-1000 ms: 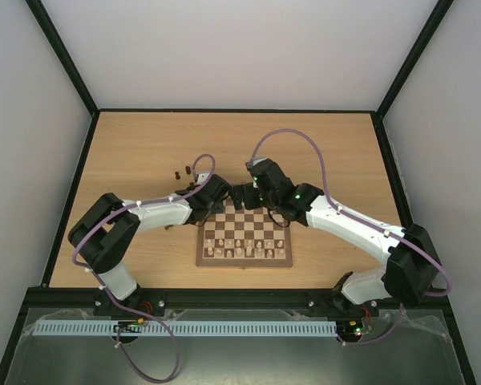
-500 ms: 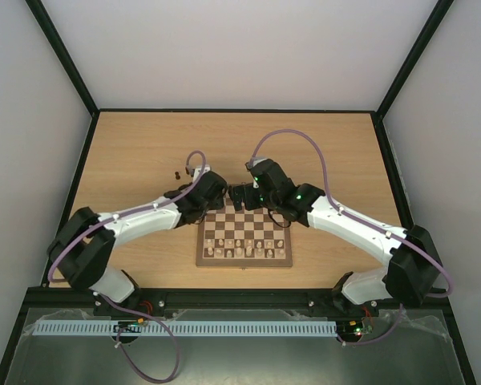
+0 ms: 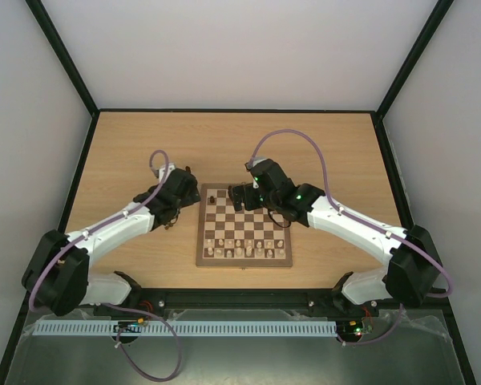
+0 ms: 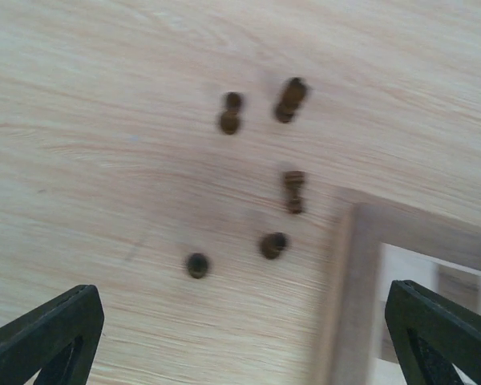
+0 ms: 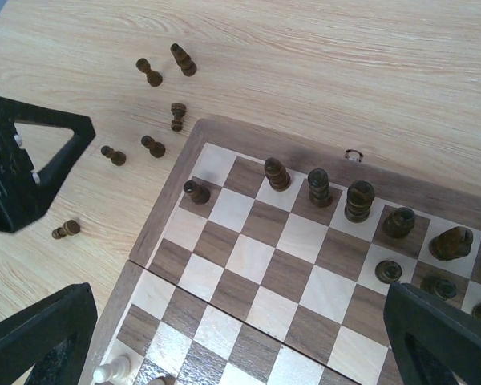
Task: Set up the chess pieces on the board
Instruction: Pick up the chess piece at the center of the board.
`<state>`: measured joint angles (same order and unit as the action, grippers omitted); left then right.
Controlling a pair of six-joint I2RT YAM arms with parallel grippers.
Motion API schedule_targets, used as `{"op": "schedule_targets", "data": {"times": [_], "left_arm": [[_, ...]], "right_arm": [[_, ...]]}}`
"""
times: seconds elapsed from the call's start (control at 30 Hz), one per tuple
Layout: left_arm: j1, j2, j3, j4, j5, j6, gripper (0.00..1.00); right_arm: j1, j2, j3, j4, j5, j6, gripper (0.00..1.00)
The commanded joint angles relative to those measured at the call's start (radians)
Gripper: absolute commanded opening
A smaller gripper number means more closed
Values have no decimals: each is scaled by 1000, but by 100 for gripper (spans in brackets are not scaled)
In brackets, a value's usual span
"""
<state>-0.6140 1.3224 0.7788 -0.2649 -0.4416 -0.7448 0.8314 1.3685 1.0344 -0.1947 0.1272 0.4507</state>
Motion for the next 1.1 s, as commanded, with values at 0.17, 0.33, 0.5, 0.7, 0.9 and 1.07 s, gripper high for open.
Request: {"op": "schedule_targets", "data": {"times": [0.17,0.33,0.5,0.7,0.9,1.07], "left_arm": [[143,15,-83,45,58,36,100],[154,71,-107,103,92,45,92],[154,131,-106,134,97,56,76],[155,197,-72,144,71,68,58],[157,247,-41,147,47,77,50],[157,281,-16,152,45,83,42]], "right_arm": [[1,-17,-10,12,-11,5,99],[1,-14,-9,11,-6,3,99],[1,-9,-9,11,-6,3,99],[1,-8,-8,11,-5,2,99],[1,-6,-9,11,-4,1,99],[1,-3,-9,10,-4,0,99]]}}
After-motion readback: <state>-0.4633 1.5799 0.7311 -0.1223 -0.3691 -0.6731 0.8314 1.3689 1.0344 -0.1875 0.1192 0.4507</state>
